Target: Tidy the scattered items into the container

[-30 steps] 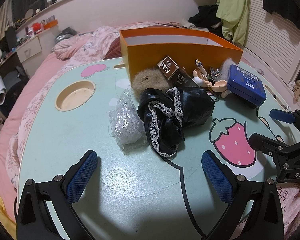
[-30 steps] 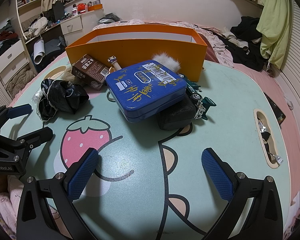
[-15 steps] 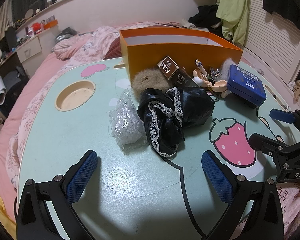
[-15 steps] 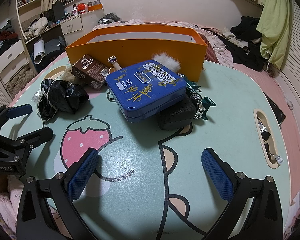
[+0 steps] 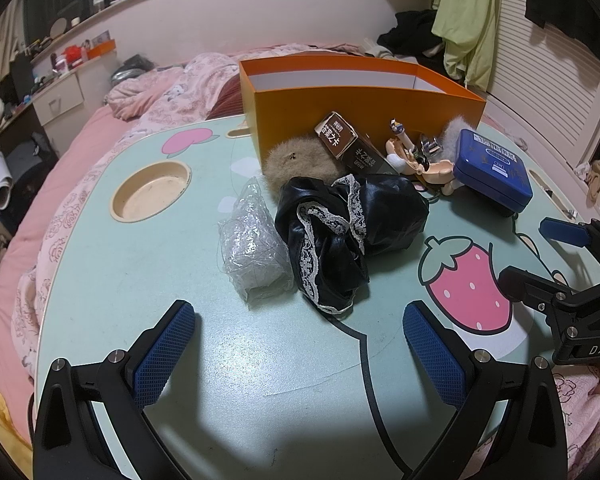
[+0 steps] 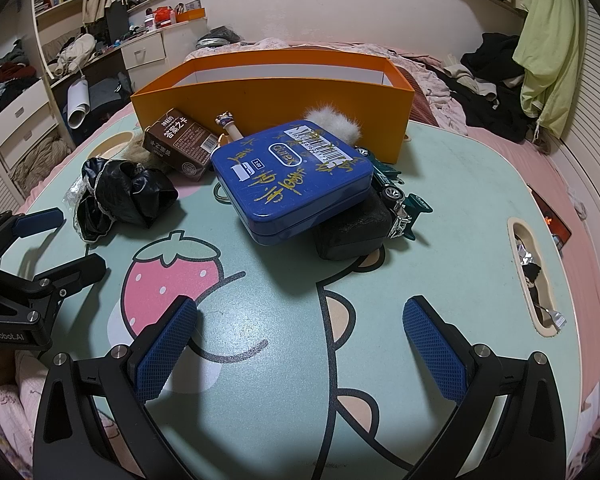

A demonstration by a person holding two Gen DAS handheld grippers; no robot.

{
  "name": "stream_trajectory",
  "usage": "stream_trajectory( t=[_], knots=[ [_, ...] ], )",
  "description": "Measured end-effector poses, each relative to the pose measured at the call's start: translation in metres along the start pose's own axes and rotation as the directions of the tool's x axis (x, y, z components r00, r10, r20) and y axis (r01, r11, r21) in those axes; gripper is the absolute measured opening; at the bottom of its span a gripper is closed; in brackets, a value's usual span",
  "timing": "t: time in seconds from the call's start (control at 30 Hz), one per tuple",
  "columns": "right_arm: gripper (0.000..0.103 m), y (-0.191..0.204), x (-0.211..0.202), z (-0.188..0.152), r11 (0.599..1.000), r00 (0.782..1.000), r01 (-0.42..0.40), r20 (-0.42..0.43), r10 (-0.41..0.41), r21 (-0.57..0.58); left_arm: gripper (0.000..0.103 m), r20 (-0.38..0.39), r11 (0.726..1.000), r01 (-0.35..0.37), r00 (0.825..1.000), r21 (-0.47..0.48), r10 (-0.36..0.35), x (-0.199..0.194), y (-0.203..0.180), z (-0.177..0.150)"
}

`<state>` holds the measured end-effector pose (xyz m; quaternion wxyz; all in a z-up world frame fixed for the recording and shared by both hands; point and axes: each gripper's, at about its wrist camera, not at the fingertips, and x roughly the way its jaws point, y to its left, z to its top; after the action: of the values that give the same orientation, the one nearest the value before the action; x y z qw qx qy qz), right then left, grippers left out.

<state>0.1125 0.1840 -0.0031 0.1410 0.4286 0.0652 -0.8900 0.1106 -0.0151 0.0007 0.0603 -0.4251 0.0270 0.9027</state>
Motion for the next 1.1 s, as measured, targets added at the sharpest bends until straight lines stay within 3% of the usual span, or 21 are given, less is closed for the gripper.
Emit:
stream_trajectory(
  t=[0.8,0.97,1.1],
  knots=[
    [0.103,0.000,0.000,0.000,1.000,1.000,0.000,0.000,0.000,0.000,0.103,0.002,1.000,0.001,1.000,0.000,-0.001,0.001,0.001,0.000],
    [0.103,-0.001,0.001,0.001,1.000,1.000,-0.006,0.000,0.006,0.004,0.102,0.072,0.994,0.094,0.993,-0.064,-0.090,-0.014,0.010,0.002],
    [0.103,0.000,0.001,0.000,1.000,1.000,-0.008,0.001,0.008,0.006,0.091,0.179,0.988,0.128,0.978,-0.090,-0.110,-0.036,0.016,0.010]
  ],
)
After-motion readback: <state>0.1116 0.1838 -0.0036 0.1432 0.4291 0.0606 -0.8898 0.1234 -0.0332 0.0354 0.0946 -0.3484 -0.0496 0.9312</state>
